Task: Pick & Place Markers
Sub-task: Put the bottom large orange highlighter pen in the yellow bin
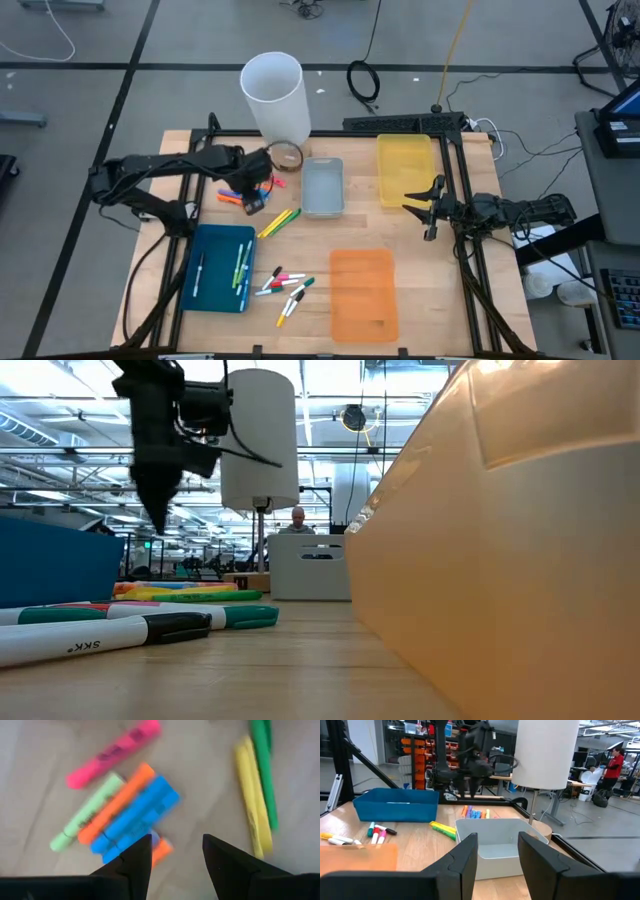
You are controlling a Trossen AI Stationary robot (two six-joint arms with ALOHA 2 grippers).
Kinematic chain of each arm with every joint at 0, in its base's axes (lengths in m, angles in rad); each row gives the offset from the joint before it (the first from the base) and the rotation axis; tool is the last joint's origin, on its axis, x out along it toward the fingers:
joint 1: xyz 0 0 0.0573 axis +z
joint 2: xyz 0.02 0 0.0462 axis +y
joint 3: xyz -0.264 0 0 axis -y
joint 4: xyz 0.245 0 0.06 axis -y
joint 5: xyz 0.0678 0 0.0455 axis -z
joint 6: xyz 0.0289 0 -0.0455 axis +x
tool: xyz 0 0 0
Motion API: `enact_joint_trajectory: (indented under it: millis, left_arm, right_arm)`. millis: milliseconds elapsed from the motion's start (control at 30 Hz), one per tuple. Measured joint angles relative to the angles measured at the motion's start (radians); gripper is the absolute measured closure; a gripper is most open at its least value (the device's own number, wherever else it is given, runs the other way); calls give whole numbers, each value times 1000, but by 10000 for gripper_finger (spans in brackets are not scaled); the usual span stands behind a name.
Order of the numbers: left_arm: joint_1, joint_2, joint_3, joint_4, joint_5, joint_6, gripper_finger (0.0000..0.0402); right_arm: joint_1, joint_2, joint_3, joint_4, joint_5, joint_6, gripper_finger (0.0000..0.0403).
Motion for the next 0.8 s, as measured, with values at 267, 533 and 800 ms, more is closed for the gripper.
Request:
enact_joint_trajectory:
  millis: [267,533,800]
  left_arm:
    - [-47,2,-22,-112,-6,-165,222]
    - [-39,0,-188,-65,-124,-130,222]
    - [-14,-1,-186,-19,-58,-205,243]
  right_arm:
    - [0,0,0,0,0,0,275]
    - [0,0,0,0,0,0,275]
    - [0,1,0,0,0,0,275]
